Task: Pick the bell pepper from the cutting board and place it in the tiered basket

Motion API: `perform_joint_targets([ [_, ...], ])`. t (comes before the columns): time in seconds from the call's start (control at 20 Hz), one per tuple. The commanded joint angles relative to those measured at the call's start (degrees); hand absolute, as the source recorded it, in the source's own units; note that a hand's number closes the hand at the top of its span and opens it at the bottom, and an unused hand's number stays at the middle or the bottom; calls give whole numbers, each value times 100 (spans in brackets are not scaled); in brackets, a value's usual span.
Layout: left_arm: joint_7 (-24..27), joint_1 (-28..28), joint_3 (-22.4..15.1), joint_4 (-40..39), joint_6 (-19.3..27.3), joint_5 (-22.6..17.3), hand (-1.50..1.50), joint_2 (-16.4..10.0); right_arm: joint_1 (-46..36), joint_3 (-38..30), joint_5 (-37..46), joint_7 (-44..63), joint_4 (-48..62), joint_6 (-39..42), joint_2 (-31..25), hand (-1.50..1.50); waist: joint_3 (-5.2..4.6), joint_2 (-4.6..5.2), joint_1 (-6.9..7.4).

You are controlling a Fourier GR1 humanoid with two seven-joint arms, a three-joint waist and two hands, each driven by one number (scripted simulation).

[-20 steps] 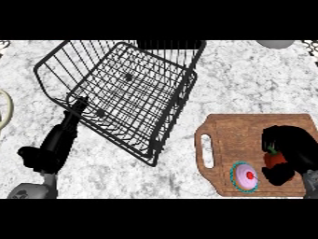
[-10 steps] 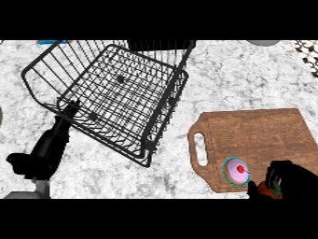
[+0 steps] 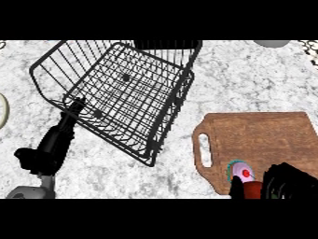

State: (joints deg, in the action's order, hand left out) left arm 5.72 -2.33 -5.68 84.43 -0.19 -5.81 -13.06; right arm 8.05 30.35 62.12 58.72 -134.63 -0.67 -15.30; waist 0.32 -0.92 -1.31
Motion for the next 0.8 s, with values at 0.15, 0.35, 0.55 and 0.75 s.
perform_joint_targets([
  [0.15,-302,-233,-166,-191,-322,-110,0,71,-1861,438,678,1426,-509,1425,1077,150,-61,78,147],
  [0.35,-143,-224,-173,-377,-379,-31,0,65,-3099,264,624,1901,117,1424,1503,150,-67,81,180],
  [0.55,-88,-167,-286,-313,-289,57,0,224,-4040,-556,47,1898,1089,1300,1518,150,-60,118,293],
  [0.75,-25,-291,-250,-445,-433,30,0,169,-4939,-1176,-468,1917,1988,1126,1524,150,-59,143,327],
])
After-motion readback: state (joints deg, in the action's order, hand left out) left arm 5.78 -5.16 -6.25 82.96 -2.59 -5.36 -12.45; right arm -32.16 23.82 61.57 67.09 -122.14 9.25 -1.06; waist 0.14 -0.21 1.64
